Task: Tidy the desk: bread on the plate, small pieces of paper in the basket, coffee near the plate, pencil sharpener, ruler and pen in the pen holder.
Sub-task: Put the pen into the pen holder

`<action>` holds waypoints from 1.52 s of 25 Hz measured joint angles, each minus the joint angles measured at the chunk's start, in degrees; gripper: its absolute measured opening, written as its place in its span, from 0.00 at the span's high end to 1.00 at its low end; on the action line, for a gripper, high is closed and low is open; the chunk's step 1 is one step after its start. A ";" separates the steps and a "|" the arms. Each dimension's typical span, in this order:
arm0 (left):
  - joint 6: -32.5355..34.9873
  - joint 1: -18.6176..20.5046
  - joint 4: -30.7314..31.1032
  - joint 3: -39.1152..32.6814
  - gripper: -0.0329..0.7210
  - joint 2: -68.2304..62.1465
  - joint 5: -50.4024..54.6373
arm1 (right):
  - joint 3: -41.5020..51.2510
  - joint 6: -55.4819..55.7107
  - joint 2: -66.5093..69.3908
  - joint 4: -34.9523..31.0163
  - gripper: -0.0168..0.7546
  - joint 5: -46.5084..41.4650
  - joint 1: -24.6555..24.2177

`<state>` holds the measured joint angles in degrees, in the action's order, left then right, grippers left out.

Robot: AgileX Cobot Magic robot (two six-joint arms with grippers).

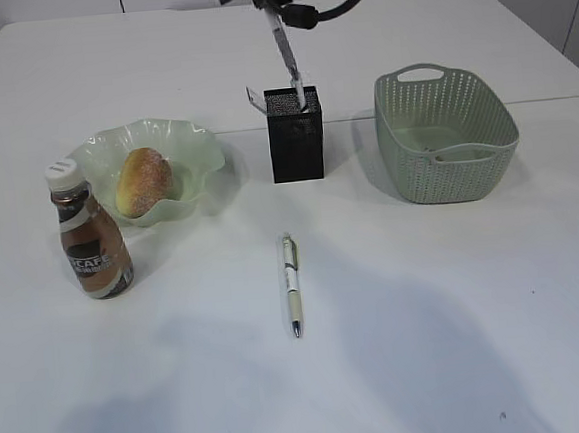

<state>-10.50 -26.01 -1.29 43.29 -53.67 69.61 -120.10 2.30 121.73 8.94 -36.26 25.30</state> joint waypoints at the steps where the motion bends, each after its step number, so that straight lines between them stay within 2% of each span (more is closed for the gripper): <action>1: 0.00 0.00 0.00 0.00 0.42 0.00 -0.25 | 0.47 0.00 0.00 0.38 0.86 2.51 0.00; 10: 0.00 0.00 0.11 0.00 0.42 0.00 -1.77 | 8.11 0.83 0.00 3.12 0.86 18.75 -1.37; 17: 0.00 0.00 0.33 0.00 0.42 0.00 -3.60 | 12.11 2.98 0.00 3.21 0.86 27.77 -3.45; 20: 0.00 0.00 0.44 0.00 0.42 0.00 -4.00 | 12.23 2.98 0.13 3.10 0.86 28.51 -3.54; 21: 0.00 0.00 0.52 0.00 0.42 0.00 -4.14 | 12.36 2.98 1.39 3.00 0.86 32.11 -3.88; 38: 0.00 0.00 0.70 0.00 0.42 0.00 -4.46 | 12.45 3.02 9.61 3.00 0.86 40.73 -5.54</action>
<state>-10.50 -26.01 -0.59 43.29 -53.67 65.15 -107.65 5.31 131.34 11.94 4.47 19.76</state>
